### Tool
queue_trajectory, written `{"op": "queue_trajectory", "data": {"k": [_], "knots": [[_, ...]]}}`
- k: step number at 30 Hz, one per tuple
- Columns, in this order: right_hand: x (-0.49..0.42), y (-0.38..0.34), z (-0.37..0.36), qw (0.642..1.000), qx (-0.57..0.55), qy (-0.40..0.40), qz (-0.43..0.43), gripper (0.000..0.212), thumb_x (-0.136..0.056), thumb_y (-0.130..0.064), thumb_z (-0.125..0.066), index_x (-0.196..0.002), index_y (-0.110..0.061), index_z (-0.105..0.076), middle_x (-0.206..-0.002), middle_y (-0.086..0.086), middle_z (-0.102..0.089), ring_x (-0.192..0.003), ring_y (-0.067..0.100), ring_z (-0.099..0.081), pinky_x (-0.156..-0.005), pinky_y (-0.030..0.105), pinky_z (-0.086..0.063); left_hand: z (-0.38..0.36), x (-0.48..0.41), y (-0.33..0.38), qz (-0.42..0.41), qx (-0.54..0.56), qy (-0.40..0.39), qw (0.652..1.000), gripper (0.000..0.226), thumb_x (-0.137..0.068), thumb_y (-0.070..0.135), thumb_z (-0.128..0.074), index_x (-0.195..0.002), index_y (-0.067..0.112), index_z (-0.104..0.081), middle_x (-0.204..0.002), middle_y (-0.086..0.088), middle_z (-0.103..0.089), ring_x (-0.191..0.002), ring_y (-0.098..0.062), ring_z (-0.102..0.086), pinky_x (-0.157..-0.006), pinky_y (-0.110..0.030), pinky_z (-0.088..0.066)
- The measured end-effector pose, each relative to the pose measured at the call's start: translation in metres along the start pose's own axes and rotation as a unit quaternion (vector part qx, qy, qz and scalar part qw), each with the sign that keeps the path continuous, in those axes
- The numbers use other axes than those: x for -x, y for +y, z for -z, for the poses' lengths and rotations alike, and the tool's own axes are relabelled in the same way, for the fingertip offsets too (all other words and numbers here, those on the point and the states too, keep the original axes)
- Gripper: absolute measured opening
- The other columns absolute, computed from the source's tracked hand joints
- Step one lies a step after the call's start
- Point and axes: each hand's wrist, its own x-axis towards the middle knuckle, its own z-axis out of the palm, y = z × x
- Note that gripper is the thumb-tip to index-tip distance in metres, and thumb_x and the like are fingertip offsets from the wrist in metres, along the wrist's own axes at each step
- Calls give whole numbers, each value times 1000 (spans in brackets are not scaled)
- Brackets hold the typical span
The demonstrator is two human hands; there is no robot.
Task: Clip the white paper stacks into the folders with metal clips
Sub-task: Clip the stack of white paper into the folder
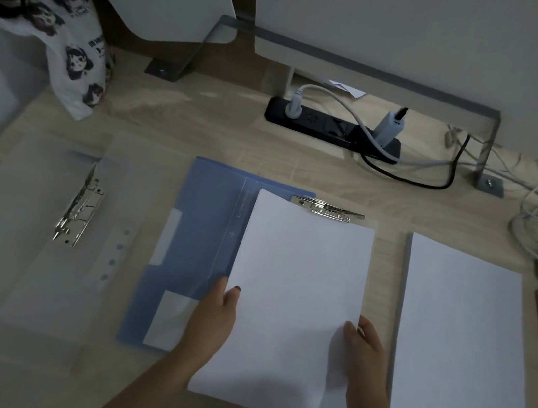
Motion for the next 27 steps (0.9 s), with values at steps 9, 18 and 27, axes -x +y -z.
{"op": "queue_trajectory", "data": {"k": [9,18,27], "knots": [[-1,-6,-2,1000,3,-10,20,18,-94,-11,-43,-104,-15,-58,-88,-1,-60,-77,13,-53,-62,25,-42,-5,-14,-10,-60,-109,116,985,26,-96,27,-41,-113,8,-47,-103,-7,-54,-85,-16,-50,-70,-25,-37],[-2,-6,-2,1000,-3,4,21,21,-95,-17,-42,-109,-20,-57,-97,-1,-60,-93,20,-54,-86,38,-45,-10,-24,-20,-87,-119,139,979,12,-96,25,-41,-88,16,-41,-88,-3,-46,-78,-16,-48,-55,-21,-34],[-9,-7,-8,999,20,21,34,29,-96,-20,-42,-123,-15,-52,-108,2,-55,-99,20,-49,-83,35,-40,-12,-27,-16,-73,-104,163,978,12,-95,23,-43,-86,14,-44,-87,-4,-48,-78,-17,-49,-63,-25,-37]]}}
